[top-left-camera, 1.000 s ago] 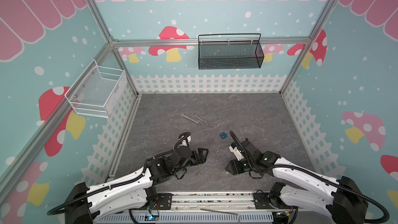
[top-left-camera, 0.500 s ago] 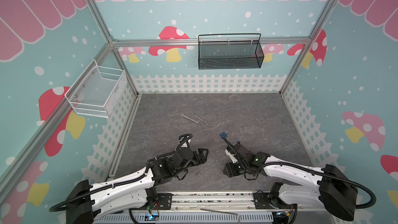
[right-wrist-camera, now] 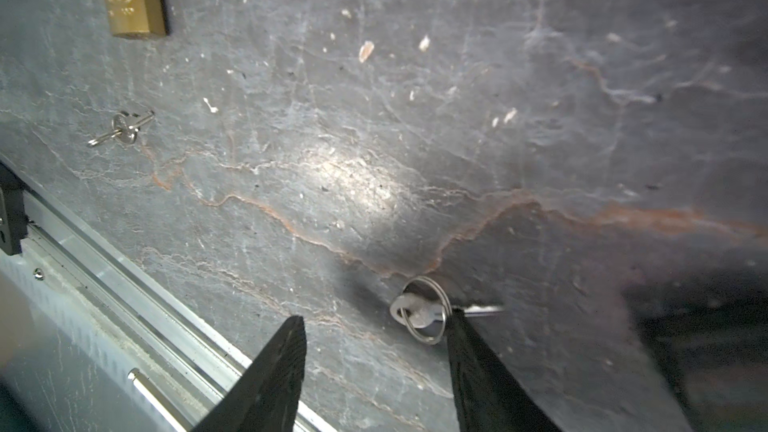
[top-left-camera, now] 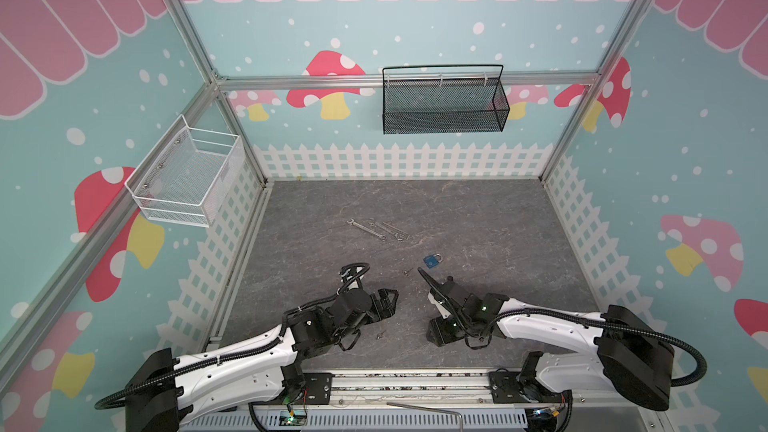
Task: Unlock with the key
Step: 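Lower the right gripper over the silver key ring near the black padlock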
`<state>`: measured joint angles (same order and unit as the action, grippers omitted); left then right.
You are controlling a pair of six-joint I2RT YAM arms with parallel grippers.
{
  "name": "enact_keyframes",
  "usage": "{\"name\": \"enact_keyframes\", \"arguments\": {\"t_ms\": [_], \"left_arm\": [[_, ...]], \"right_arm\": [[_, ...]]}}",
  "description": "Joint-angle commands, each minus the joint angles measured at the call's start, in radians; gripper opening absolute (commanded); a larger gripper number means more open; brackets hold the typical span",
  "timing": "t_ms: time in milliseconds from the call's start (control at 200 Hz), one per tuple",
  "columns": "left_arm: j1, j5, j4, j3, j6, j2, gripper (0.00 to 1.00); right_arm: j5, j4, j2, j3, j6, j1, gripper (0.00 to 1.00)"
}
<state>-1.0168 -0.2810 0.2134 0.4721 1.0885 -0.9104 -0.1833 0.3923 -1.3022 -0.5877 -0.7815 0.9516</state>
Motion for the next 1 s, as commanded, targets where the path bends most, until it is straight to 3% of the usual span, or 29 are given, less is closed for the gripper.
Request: {"name": "enact_keyframes", "arguments": {"t_ms": [0, 335, 996], "left_arm": [[-0.006, -0.033, 0.007, -0.014, 0.033, 0.026, 1.0], [-0.005, -0.06, 0.03, -0.03, 0.05, 0.06, 1.0], [-0.006, -0.06, 0.033, -0.032, 0.066, 0.041, 1.0]], "right_arm": [[0.024, 0.004, -0.029, -0.041, 0.002, 0.012, 0.57], [0.054, 0.025, -0.098, -0.109, 0.037, 0.038, 0.53], [0.064, 0.014, -0.134, -0.096, 0.085, 0.044, 0.3]]}}
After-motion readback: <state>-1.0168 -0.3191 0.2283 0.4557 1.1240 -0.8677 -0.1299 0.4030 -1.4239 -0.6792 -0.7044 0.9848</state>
